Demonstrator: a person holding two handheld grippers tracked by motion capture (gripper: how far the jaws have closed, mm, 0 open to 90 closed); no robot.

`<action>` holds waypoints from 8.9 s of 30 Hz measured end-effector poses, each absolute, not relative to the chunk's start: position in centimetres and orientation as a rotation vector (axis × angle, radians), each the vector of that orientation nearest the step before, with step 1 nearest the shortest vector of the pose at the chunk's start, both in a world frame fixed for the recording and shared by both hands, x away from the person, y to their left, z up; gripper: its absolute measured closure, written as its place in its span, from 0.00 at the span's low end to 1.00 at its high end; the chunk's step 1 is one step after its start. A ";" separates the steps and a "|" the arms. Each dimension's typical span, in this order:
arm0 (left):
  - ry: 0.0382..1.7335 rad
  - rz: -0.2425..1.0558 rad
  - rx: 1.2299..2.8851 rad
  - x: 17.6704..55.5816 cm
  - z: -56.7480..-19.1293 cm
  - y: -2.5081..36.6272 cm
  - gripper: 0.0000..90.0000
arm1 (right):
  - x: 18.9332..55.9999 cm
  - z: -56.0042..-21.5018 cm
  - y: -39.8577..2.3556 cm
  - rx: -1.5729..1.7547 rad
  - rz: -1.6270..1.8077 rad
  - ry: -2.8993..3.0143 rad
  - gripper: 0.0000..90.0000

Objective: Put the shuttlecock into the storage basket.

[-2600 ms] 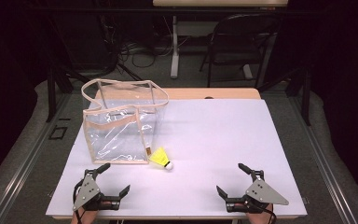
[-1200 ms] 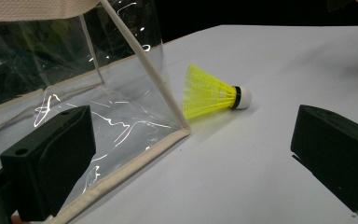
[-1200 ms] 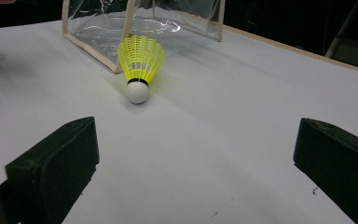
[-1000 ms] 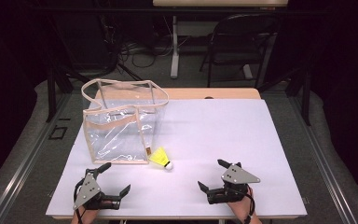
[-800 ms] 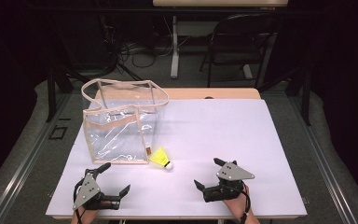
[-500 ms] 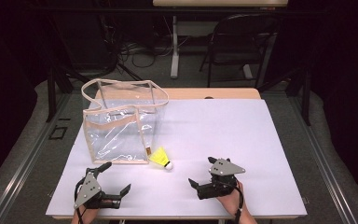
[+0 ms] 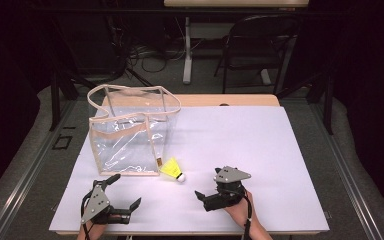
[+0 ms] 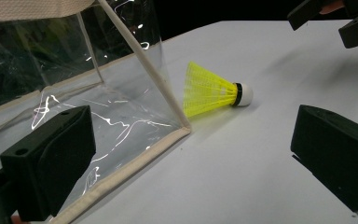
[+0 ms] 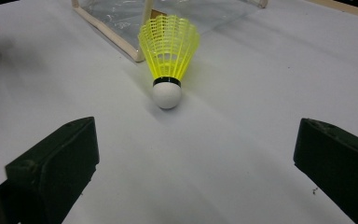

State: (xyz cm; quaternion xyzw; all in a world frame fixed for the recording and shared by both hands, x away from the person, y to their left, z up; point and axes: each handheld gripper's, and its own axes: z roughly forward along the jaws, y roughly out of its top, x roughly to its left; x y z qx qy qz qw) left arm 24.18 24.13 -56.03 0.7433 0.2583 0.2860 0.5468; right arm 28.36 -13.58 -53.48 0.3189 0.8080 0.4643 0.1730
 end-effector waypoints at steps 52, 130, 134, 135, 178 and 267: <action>0.611 0.683 1.767 23.8 -56.0 24.4 0.00 | 32.9 -53.3 -5.7 0.846 1.104 2.526 0.00; 0.593 0.672 1.786 23.6 -55.9 24.3 0.00 | 34.4 -53.9 -4.3 0.997 0.925 2.586 0.71; 0.594 0.673 1.785 23.6 -55.9 24.3 0.00 | 34.5 -53.6 -4.6 0.993 0.928 2.586 0.71; 0.594 0.673 1.785 23.6 -55.9 24.3 0.00 | 34.5 -53.6 -4.6 0.993 0.928 2.586 0.71; 0.599 0.671 1.782 23.7 -56.0 24.3 0.00 | 34.9 -51.8 -6.8 0.984 0.929 2.542 0.71; 0.600 0.673 1.784 23.7 -55.9 24.3 0.00 | 35.9 -47.0 -9.6 0.991 0.982 2.397 0.72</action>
